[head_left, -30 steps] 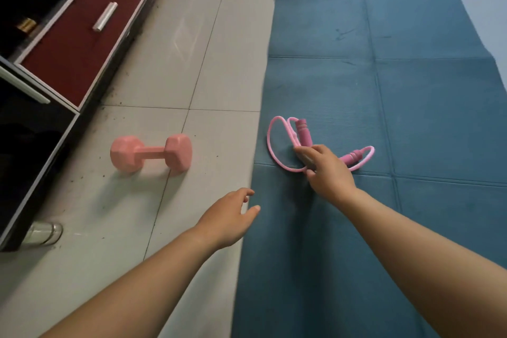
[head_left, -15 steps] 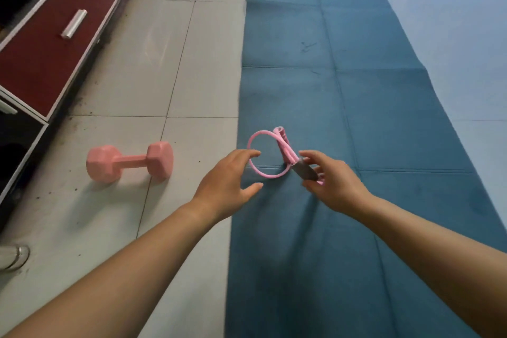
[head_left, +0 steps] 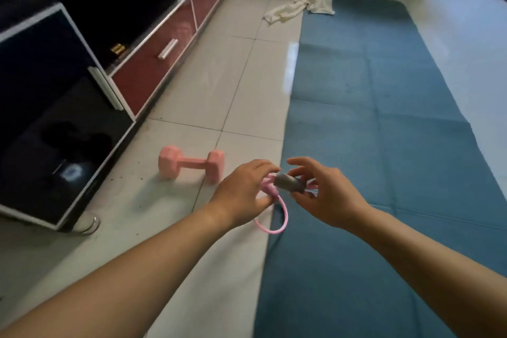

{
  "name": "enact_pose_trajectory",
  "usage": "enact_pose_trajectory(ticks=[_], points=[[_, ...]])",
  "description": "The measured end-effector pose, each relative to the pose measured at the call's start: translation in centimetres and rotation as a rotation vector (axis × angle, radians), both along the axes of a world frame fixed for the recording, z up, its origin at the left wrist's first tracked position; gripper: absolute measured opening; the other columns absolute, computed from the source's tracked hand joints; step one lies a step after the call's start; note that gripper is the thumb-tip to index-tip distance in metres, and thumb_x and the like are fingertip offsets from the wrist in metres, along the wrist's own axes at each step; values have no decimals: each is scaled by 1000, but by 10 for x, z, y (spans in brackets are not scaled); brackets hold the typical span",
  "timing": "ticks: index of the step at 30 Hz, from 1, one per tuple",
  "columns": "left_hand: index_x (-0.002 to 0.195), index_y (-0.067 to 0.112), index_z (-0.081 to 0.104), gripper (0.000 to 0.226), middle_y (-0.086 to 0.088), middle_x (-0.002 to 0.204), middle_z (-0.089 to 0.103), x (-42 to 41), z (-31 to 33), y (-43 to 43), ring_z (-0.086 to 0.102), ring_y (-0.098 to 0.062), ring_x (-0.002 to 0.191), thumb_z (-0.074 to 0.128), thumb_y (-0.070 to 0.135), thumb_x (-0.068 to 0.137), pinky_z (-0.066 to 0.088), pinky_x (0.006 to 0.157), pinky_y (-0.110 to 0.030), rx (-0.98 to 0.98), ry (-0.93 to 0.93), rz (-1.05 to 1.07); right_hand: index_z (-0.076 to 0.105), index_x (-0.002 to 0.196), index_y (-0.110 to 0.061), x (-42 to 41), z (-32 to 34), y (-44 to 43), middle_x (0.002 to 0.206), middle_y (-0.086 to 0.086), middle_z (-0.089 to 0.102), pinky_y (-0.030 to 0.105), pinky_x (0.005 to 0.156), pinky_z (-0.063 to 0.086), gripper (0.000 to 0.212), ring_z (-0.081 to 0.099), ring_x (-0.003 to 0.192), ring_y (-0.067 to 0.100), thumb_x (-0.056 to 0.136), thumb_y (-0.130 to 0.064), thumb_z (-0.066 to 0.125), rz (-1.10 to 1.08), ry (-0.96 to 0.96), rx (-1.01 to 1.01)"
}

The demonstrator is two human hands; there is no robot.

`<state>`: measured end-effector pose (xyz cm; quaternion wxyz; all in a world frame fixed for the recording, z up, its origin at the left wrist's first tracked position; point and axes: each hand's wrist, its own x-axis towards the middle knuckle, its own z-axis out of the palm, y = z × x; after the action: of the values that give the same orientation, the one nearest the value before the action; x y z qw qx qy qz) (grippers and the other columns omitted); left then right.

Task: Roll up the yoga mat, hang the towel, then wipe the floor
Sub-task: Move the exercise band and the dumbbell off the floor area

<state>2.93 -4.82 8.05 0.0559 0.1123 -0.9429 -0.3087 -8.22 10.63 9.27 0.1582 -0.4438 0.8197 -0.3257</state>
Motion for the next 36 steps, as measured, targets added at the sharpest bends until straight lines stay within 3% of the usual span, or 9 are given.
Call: enact_pose_trajectory(ticks=[2, 5, 9, 14, 19, 29, 36], points=[[117, 25, 57, 38, 8, 116, 60, 17, 3, -6, 59, -12, 100, 69, 34, 82, 45, 87, -24, 70, -67, 123, 52, 122, -24, 10, 2, -16, 94, -19, 62, 22, 78, 52, 49, 62, 80, 10, 78, -12, 69, 57, -13, -10], [106, 25, 60, 26, 7, 104, 67, 46, 12, -15, 61, -10, 93, 66, 37, 84, 48, 81, -25, 177, -152, 279, 55, 119, -27, 24, 5, -40, 94, -20, 63, 8, 72, 46, 44, 61, 78, 2, 79, -16, 70, 169, -45, 3], [89, 29, 56, 15, 13, 81, 64, 100, 36, -33, 60, 0, 76, 65, 39, 83, 45, 68, -17, 117, -239, 321, 62, 111, -30, 42, 7, -63, 93, -24, 60, 26, 84, 49, 37, 57, 89, 3, 77, -36, 73, 322, 5, 58], [84, 32, 55, 22, 15, 80, 61, 184, 56, -72, 60, -8, 73, 70, 46, 76, 51, 67, -25, -35, -364, 492, 59, 116, -32, 79, -2, -81, 106, -25, 57, 28, 88, 50, 47, 56, 96, 3, 73, -48, 71, 458, -46, 80], [85, 32, 56, 23, 17, 79, 62, 247, 41, -68, 58, -2, 69, 72, 45, 75, 40, 56, -17, -34, -373, 637, 53, 123, -27, 133, -6, -111, 123, -10, 57, 25, 92, 47, 51, 54, 104, 8, 77, -43, 69, 578, -59, 80], [87, 34, 56, 23, 14, 85, 63, 338, 36, -84, 60, -9, 79, 67, 50, 76, 53, 72, -33, 22, -366, 722, 45, 131, -29, 224, 22, -143, 134, -10, 48, 24, 98, 44, 57, 48, 114, 9, 80, -43, 67, 796, 72, 253], [86, 40, 60, 15, 14, 86, 65, 409, 24, -101, 66, -6, 72, 70, 45, 76, 51, 67, -20, 133, -250, 827, 43, 133, -26, 278, 18, -185, 136, -7, 48, 25, 102, 39, 56, 48, 120, 12, 83, -41, 64, 777, 174, 391]])
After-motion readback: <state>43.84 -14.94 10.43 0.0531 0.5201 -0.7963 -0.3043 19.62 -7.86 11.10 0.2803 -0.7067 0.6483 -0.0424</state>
